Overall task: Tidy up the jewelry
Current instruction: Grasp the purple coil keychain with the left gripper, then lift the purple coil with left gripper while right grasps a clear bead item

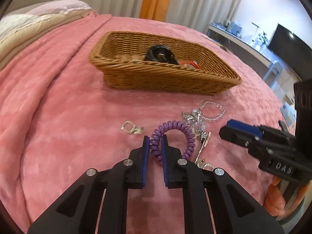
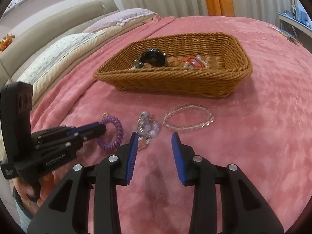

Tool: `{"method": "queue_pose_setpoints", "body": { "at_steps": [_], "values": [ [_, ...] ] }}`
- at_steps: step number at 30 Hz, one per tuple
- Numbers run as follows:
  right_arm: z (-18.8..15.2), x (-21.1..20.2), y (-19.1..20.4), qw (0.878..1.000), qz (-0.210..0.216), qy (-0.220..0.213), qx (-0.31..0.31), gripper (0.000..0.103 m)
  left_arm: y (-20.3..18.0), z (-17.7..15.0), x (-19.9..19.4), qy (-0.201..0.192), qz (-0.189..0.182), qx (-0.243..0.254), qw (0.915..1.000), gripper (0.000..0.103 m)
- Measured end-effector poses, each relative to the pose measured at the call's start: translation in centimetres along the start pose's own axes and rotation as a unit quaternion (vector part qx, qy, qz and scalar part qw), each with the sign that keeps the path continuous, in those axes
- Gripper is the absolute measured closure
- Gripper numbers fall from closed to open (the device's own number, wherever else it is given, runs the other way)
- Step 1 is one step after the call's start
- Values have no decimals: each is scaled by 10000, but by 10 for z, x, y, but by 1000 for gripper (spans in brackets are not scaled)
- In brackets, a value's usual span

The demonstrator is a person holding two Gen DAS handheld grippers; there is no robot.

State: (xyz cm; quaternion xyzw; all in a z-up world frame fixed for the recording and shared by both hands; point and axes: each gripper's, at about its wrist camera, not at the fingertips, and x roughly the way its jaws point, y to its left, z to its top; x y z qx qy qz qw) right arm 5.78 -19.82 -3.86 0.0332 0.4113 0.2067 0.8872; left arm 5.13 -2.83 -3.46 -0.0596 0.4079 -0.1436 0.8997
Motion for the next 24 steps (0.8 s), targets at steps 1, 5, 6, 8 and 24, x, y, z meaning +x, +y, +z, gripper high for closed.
{"method": "queue_pose_setpoints", "body": {
  "at_steps": [1, 5, 6, 8, 24],
  "values": [
    [-2, 1, 3, 10000, -9, 21, -47, 71, 3, -1, -1, -12, 16, -80, 10000, 93],
    [-6, -2, 9, 9997, -192, -16, -153, 71, 13, -7, -10, -117, -55, -287, 9995, 93],
    [-6, -2, 7, 9998, -201, -13, -90, 71, 14, -7, -11, -137, -59, -302, 9994, 93],
    [-4, -1, -2, 9994, -345, 26, 91, 71, 15, -8, -13, -189, -28, -329, 9993, 93],
    [43, 46, -41, 9841, -1644, 575, 337, 79, 24, -9, -16, -320, -108, -458, 9984, 93]
  ]
}}
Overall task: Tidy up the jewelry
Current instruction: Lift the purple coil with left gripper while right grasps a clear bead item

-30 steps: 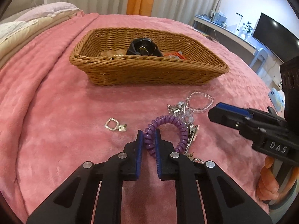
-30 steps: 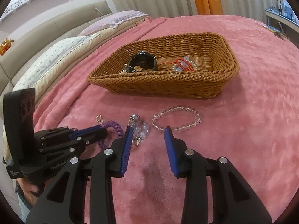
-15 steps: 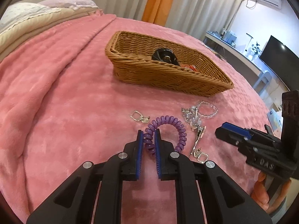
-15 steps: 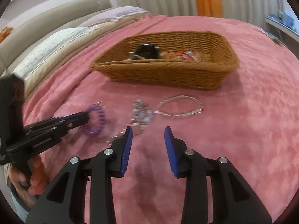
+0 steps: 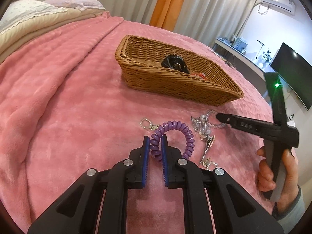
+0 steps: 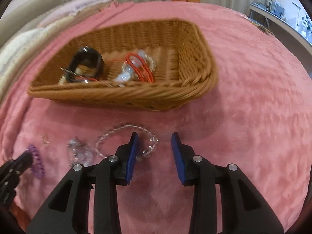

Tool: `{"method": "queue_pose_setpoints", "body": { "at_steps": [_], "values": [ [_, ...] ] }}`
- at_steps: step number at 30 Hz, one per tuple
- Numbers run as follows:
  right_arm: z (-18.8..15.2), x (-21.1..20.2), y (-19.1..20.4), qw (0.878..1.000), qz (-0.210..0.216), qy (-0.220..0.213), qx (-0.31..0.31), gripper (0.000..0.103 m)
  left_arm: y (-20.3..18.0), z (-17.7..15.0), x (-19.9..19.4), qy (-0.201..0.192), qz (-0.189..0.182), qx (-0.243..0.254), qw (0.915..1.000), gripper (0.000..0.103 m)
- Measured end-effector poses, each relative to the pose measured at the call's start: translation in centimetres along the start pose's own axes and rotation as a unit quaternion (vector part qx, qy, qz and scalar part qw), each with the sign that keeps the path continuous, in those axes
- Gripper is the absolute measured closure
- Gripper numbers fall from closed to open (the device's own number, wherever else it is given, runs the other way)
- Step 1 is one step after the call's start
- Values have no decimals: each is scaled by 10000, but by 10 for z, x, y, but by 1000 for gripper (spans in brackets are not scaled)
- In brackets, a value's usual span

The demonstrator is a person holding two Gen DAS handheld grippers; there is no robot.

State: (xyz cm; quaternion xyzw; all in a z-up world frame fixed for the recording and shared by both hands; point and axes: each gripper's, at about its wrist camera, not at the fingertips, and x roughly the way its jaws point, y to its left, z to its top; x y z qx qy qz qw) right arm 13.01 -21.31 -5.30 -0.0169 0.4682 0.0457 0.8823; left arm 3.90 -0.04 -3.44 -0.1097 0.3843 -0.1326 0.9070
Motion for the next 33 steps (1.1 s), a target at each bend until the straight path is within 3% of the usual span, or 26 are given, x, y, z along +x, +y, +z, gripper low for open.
{"method": "queue_pose_setpoints", "body": {
  "at_steps": [1, 4, 15, 19, 21, 24, 25, 29, 33],
  "values": [
    [-1, -1, 3, 10000, 10, -7, -69, 90, 0, 0, 0, 2, -5, -6, 10000, 93],
    [-12, -10, 11, 9993, -210, -84, -291, 95, 1, 0, 0, -1, -17, -26, 10000, 93],
    [-64, -54, 9, 9997, 161, 88, -189, 95, 0, 0, 0, -18, -50, -23, 10000, 93],
    [-68, -63, 1, 9986, 517, 25, 56, 94, 0, -1, 0, -12, -59, -11, 10000, 93],
    [-58, -65, -1, 9991, 421, -86, 57, 87, 0, 0, 0, -10, -60, -8, 10000, 93],
    [-42, -61, -2, 9991, 365, -227, 32, 66, 0, 0, 0, -8, -62, -11, 10000, 93],
    [-37, -57, -1, 9992, 308, -249, 8, 64, 0, 0, 0, -5, -62, -11, 10000, 93],
    [-23, -31, 4, 9996, 38, -172, -202, 65, 0, 0, 0, -6, -62, -10, 10000, 93],
    [-27, -17, 14, 9987, -175, -98, -466, 77, -2, 0, 2, 11, -56, 24, 10000, 93]
  ]
}}
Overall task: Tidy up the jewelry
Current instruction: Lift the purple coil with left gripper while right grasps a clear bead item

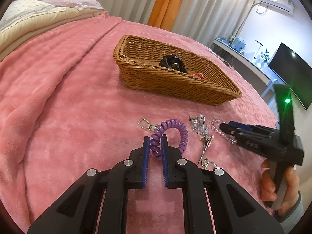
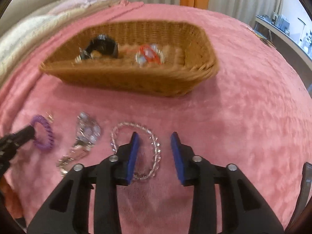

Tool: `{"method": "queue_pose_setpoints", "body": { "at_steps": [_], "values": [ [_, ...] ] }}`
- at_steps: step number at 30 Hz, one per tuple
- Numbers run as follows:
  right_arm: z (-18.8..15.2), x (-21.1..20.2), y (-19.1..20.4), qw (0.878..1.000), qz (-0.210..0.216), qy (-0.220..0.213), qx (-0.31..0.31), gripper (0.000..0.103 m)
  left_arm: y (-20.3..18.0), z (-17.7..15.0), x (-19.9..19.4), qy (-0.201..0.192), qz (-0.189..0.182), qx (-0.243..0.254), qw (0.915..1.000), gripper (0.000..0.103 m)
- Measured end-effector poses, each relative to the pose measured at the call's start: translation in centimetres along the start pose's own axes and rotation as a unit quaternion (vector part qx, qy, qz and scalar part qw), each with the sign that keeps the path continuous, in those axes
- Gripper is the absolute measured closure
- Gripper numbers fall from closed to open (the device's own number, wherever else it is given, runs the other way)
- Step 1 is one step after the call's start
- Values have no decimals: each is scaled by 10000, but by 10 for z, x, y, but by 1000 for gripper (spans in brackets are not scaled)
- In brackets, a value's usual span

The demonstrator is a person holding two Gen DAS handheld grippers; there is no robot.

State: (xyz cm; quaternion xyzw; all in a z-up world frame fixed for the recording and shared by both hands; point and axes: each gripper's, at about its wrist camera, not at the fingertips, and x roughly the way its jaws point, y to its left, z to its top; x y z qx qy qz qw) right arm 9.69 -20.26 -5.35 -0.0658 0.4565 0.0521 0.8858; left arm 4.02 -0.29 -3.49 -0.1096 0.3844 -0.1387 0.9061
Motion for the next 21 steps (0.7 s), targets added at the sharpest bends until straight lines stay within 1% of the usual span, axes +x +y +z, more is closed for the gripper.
{"method": "queue_pose_setpoints", "body": {
  "at_steps": [1, 2, 4, 8, 13, 15, 18, 19, 21],
  "values": [
    [-1, -1, 4, 9999, 42, -6, -99, 92, 0, 0, 0, -2, 4, 8, 10000, 93],
    [-3, -4, 11, 9997, 8, -43, -246, 97, 0, 0, 0, -6, 4, 17, 10000, 93],
    [-6, -8, 17, 9992, -50, -109, -377, 97, -1, 0, 0, -21, 14, 37, 10000, 94],
    [-10, -31, 12, 9984, 459, -310, -91, 97, -3, 1, -4, -128, 25, 61, 9999, 94],
    [-5, -65, 13, 9956, 760, -557, 4, 97, -9, 5, -15, -310, 38, 114, 9994, 94],
    [-1, -80, 13, 9944, 818, -669, 3, 97, -13, 9, -21, -359, -41, 106, 9993, 94],
    [11, -96, 9, 9928, 869, -822, 82, 97, -20, 19, -39, -554, -64, 165, 9983, 94],
    [15, -102, 7, 9917, 925, -880, 123, 97, -24, 26, -48, -655, -104, 179, 9976, 94],
    [24, -111, 5, 9909, 894, -1000, 128, 97, -27, 38, -58, -769, -133, 228, 9967, 94]
  ]
}}
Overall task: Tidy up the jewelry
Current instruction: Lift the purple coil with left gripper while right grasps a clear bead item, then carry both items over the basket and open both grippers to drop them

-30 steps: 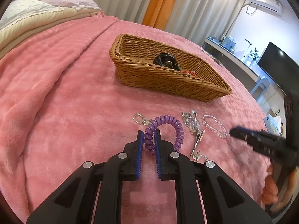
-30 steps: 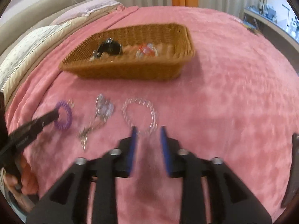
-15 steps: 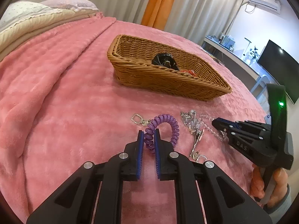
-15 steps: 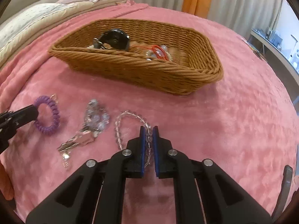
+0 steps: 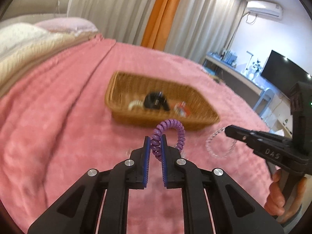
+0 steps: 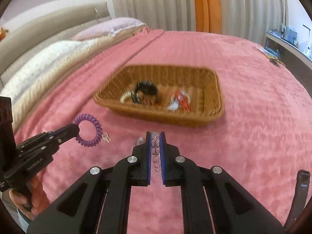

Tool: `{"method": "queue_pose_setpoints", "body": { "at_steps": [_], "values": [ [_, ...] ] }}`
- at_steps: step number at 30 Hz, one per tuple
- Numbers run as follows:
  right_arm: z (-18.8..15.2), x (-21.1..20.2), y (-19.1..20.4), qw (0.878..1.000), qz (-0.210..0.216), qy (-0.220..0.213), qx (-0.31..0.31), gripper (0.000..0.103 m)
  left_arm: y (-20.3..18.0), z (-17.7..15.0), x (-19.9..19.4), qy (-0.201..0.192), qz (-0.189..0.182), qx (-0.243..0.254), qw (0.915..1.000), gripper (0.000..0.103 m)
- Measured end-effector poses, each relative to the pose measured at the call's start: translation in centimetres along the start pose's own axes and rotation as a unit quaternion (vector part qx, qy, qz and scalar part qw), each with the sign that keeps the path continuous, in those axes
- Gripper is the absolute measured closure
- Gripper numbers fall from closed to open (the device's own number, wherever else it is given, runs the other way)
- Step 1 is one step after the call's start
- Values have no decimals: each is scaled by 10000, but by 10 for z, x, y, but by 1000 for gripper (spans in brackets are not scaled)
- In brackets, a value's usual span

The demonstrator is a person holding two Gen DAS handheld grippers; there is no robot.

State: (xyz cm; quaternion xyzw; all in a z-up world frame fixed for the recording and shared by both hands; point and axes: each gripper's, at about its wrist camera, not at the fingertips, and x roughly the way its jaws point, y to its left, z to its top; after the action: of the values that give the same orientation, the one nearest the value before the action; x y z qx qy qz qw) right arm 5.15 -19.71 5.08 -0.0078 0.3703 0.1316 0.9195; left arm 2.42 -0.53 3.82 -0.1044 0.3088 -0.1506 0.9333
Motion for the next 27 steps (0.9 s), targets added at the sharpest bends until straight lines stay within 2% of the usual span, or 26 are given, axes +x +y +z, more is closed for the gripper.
{"method": "queue_pose_setpoints", "body": {
  "at_steps": [5, 9, 12, 16, 20, 27],
  "values": [
    [40, -9, -2, 9993, -28, -367, -14, 97, -14, 47, -10, -320, 28, 207, 9993, 94],
    [68, 6, -9, 9988, -106, -475, 76, 97, -18, 77, 3, -483, 95, 255, 9985, 94],
    [83, 29, -17, 9984, -123, -522, 158, 97, -10, 95, 29, -538, 127, 146, 9984, 94],
    [94, 72, -24, 9990, -271, -277, 218, 97, 3, 102, 69, -443, 337, 73, 9984, 94],
    [95, 116, -36, 9987, -24, 111, 493, 97, 15, 97, 100, -209, 428, -7, 9989, 94],
    [80, 146, -47, 9981, -141, 296, 527, 97, 30, 81, 133, 164, 527, -66, 9985, 94]
  ]
}}
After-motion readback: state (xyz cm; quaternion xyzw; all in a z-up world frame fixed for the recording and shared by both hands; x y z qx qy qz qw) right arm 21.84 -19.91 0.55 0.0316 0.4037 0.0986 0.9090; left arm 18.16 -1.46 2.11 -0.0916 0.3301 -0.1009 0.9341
